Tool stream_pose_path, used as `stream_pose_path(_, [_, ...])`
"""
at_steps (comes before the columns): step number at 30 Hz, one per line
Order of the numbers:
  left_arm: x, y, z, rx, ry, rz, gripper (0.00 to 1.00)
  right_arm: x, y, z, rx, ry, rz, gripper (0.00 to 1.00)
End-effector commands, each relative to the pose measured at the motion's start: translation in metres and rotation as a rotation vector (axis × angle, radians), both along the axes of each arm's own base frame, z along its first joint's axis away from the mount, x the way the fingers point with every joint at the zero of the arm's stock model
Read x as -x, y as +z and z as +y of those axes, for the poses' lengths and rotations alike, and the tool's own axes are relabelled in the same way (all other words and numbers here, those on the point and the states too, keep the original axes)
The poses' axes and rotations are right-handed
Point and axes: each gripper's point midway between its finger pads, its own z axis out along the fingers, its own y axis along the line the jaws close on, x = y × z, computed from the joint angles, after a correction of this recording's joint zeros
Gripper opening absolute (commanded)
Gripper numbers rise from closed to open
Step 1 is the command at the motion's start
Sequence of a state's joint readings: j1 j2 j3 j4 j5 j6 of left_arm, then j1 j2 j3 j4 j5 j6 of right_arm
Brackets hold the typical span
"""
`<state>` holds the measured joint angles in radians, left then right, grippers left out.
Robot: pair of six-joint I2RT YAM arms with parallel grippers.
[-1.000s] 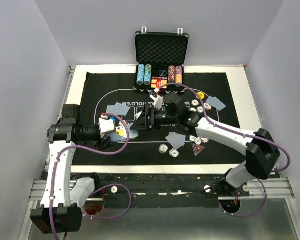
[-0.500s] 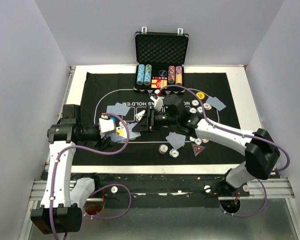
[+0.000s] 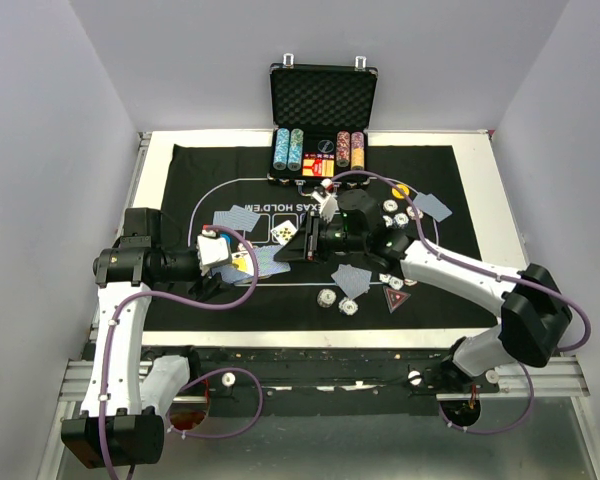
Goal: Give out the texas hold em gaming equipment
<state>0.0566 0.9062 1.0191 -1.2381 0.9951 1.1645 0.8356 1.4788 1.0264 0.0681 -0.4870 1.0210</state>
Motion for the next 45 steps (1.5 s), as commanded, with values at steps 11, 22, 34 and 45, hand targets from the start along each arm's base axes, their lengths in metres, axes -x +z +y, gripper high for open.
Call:
stream_pose_path(11, [-0.001, 0.019, -0.007, 0.039, -0.027, -0.071, 0.45, 0.000, 0.013, -0.028, 0.034, -0.053, -0.022, 0.25])
stream_pose_path(22, [-0.001, 0.018, -0.007, 0.036, -0.029, -0.072, 0.45, 0.000, 0.020, -0.030, 0.016, -0.045, -0.017, 0.15])
stream_pose_path(34, [-0.002, 0.016, -0.006, 0.030, -0.027, -0.075, 0.45, -0.008, 0.046, -0.040, -0.034, -0.072, -0.046, 0.01])
stream_pose_path(45, [-0.002, 0.017, -0.006, 0.032, -0.027, -0.075, 0.45, -0.001, 0.016, -0.034, -0.020, -0.028, 0.057, 0.41])
